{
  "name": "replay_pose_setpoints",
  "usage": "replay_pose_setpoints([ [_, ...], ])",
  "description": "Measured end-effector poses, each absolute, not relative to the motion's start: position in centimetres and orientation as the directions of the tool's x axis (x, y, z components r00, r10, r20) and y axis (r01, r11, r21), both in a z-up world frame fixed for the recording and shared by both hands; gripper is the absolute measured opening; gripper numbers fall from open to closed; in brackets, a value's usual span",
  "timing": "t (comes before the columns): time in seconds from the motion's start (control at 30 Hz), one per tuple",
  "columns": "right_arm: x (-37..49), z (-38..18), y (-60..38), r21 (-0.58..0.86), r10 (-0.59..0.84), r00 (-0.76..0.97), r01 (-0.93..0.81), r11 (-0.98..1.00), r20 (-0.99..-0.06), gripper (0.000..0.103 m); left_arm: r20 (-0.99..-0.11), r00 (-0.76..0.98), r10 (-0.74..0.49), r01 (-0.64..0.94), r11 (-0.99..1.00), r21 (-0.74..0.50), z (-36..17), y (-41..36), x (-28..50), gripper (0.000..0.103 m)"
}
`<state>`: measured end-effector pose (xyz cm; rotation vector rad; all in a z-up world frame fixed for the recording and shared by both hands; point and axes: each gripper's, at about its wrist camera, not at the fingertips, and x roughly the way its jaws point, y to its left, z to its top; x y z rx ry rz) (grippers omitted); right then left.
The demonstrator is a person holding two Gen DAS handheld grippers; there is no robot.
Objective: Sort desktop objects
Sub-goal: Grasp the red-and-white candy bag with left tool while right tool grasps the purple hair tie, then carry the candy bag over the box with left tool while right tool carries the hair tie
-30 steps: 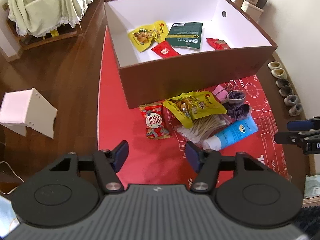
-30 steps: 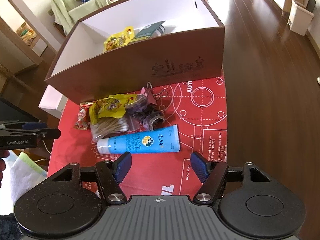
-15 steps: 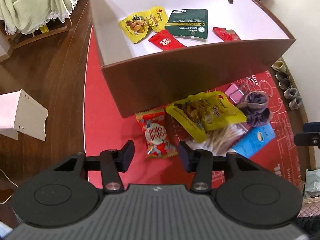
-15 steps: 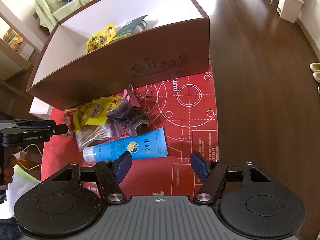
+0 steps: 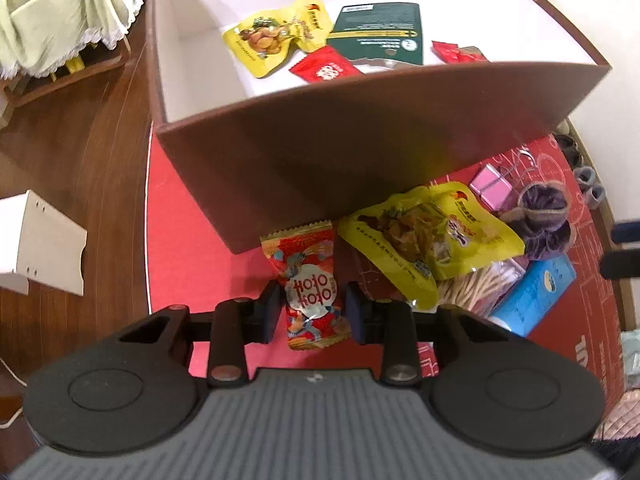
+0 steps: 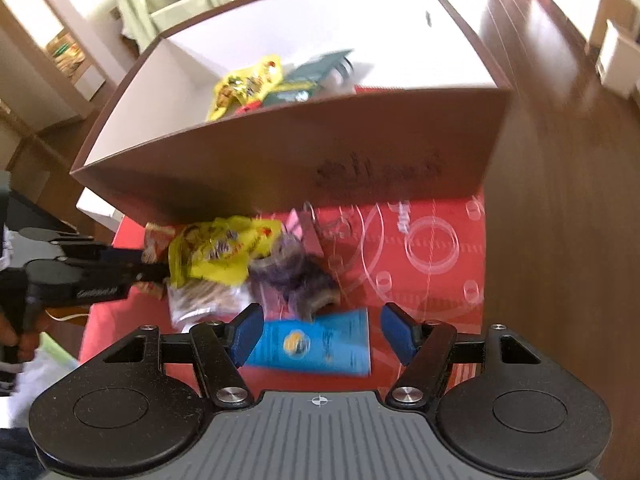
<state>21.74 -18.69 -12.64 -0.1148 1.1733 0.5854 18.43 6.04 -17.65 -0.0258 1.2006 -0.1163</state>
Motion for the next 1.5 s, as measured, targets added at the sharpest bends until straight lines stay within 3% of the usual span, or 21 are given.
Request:
replay_pose_setpoints([
  [0.37,23.0,-15.7,-15.5,0.136,0.353,0.258,-0.602,0.787,-0.899,0.068,-0.929,0.335,-0.156,0.103,0.986,-0.128,-16.6,6.1,16.9,0.022],
  [0.43,23.1,-16.2,-15.3,0.131,0.347,0.255,-0.606,0.784,-0.903,0.053,-0.928,0.338,-0.154,0.1,0.987,-0.128,-16.4,6.2,16.6,0.022],
  [0.47,23.1,-16.4,-15.2,0.133,0.343,0.241,-0.612,0.78,-0.908,0.038,-0.928,0.339,-0.153,0.097,0.987,-0.127,-16.2,6.3,16.5,0.022],
  [0.53,22.9,-16.8,-15.0,0.123,0.33,0.231,-0.62,0.775,-0.915,0.036,-0.928,0.342,-0.15,0.09,0.988,-0.126,-16.0,6.5,16.3,0.022],
  [0.6,22.6,-16.8,-15.0,0.107,0.322,0.234,-0.634,0.766,-0.917,0.023,-0.928,0.344,-0.144,0.085,0.989,-0.122,-15.8,6.6,16.1,0.022],
  [0.67,22.3,-16.6,-15.2,0.12,0.329,0.223,-0.632,0.765,-0.918,0.021,-0.929,0.344,-0.14,0.083,0.99,-0.118,-15.6,6.6,15.9,0.022],
  [1.03,20.9,-11.3,-18.2,0.291,0.453,0.209,-0.525,0.8,-0.867,0.02,-0.913,0.383,-0.141,0.096,0.989,-0.113,-12.5,6.5,14.3,0.022],
  [1.5,20.9,-5.2,-18.1,0.343,0.52,0.26,-0.508,0.79,-0.814,0.02,-0.855,0.489,-0.171,0.163,0.981,-0.103,-6.1,5.2,14.1,0.022],
])
